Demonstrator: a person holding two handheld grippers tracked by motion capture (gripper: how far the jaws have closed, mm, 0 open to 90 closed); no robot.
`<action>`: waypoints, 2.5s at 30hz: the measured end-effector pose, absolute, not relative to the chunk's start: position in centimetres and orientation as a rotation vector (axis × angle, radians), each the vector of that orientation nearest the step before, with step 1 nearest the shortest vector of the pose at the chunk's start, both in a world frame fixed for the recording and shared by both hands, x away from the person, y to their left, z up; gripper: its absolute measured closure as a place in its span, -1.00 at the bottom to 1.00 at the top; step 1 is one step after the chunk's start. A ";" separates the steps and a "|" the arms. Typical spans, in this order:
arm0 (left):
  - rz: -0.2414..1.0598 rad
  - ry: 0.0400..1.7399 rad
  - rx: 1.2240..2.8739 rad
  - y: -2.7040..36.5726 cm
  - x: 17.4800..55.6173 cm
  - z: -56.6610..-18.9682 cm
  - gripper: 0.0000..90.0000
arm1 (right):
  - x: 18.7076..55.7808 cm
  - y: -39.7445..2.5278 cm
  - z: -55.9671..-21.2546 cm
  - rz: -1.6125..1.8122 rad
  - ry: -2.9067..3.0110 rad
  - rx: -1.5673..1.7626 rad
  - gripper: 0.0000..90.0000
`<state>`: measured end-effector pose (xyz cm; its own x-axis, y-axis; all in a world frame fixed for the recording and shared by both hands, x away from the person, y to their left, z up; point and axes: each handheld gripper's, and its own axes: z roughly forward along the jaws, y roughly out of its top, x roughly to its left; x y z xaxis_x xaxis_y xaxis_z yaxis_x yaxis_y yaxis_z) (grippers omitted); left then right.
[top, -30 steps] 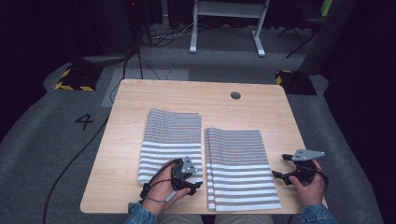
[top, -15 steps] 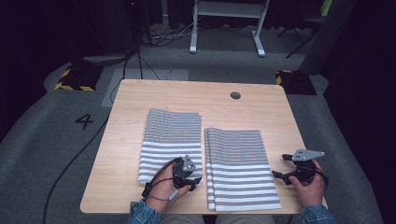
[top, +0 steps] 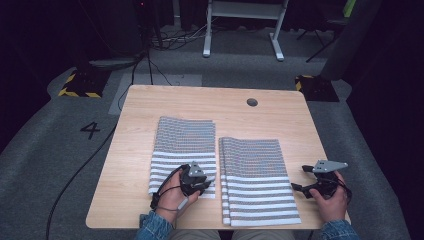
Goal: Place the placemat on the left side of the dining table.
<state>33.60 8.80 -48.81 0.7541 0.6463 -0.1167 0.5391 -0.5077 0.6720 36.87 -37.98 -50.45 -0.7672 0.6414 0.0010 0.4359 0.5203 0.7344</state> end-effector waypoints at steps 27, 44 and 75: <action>0.772 0.929 1.671 20.3 30.0 -38.7 0.92 | 36.9 -38.0 -50.4 1.088 2.494 0.909 -0.79; 0.957 1.353 1.498 28.8 28.5 -40.1 0.88 | 36.9 -38.0 -50.4 1.086 2.496 0.908 -0.79; 0.475 1.228 1.896 17.5 32.9 -44.1 -0.35 | 36.9 -38.0 -50.4 1.085 2.495 0.907 -0.79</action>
